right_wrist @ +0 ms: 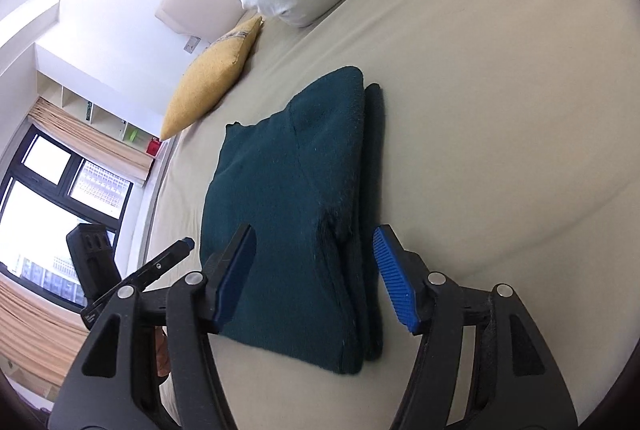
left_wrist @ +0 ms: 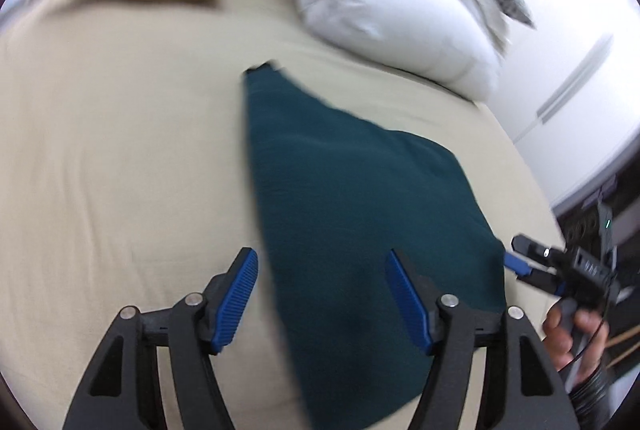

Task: Fold small clothes

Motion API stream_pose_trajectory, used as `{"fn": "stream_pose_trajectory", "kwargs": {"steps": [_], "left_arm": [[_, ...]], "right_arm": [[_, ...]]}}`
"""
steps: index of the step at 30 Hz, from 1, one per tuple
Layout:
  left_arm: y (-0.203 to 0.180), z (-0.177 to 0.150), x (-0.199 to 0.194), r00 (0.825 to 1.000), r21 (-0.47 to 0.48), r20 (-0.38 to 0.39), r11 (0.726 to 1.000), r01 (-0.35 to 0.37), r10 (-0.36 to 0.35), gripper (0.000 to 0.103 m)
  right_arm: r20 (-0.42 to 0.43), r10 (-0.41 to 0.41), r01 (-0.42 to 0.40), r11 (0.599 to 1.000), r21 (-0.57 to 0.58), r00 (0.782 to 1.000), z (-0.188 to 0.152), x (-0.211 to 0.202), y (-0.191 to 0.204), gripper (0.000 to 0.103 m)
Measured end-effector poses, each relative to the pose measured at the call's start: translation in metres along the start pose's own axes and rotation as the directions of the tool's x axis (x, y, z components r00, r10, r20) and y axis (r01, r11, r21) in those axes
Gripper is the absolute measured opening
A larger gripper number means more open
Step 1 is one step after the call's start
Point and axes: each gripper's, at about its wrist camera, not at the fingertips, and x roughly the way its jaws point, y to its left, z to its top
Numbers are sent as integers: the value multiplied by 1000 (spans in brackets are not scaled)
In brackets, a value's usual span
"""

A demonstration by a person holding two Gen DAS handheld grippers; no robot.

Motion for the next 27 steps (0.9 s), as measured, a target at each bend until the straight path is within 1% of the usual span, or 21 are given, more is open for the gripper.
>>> {"fn": "stream_pose_trajectory", "kwargs": {"steps": [1, 4, 5, 7, 9, 10, 12, 13, 14, 15, 16, 18, 20, 22, 24, 25, 27], "left_arm": [[6, 1, 4, 1000, -27, -13, 1000, 7, -8, 69], [18, 5, 23, 994, -100, -71, 993, 70, -78, 69], [18, 6, 29, 992, -118, -88, 989, 84, -94, 69], [16, 7, 36, 985, -126, -106, 984, 125, -139, 69], [9, 8, 43, 984, -107, -121, 987, 117, -130, 69], [7, 9, 45, 985, -95, -120, 989, 110, -121, 69], [6, 11, 48, 985, -93, -126, 990, 108, -120, 60], [6, 12, 49, 984, -95, -130, 990, 108, -119, 58], [5, 12, 48, 985, -89, -134, 991, 102, -113, 55], [3, 13, 48, 985, -76, -139, 993, 91, -101, 53], [1, 13, 48, 986, -64, -144, 995, 79, -87, 52], [-3, 13, 46, 988, -36, -148, 998, 48, -53, 48], [-11, 14, 47, 989, -1, -147, 1000, 11, -11, 46], [-18, 14, 45, 990, 32, -140, 999, -21, 25, 43], [-25, 13, 38, 990, 68, -130, 996, -50, 59, 41], [-24, 12, 34, 990, 78, -125, 995, -54, 64, 40], [-30, 9, 19, 992, 102, -108, 993, -56, 67, 39]], "right_arm": [[-10, -5, 5, 1000, 9, 1000, 4, 6, -1, 61], [-59, 14, -13, 1000, 19, 998, 12, 26, -1, 61], [-74, 8, -7, 1000, 21, 997, 15, 33, -1, 61], [-91, -12, 14, 1000, 26, 996, 20, 47, -4, 61], [-106, 1, 3, 999, 39, 994, 24, 59, -7, 60], [-108, -4, 9, 999, 43, 994, 26, 64, -8, 56], [-110, -32, 36, 999, 33, 993, 29, 71, -7, 45], [-121, -61, 64, 998, 20, 991, 31, 75, -6, 37], [-129, -85, 86, 996, 4, 988, 32, 79, -3, 33], [-131, -105, 104, 994, -16, 986, 33, 82, -1, 32], [-131, -143, 137, 989, -52, 981, 33, 85, 5, 30], [-120, -223, 208, 970, -124, 967, 31, 89, 18, 28], [-91, -312, 288, 934, -213, 946, 27, 93, 35, 25], [-57, -385, 355, 891, -282, 921, 22, 99, 50, 24], [-26, -437, 407, 856, -319, 899, 18, 102, 61, 23], [-8, -457, 428, 840, -335, 890, 16, 102, 67, 22], [36, -479, 457, 811, -364, 877, 10, 96, 81, 22]]}}
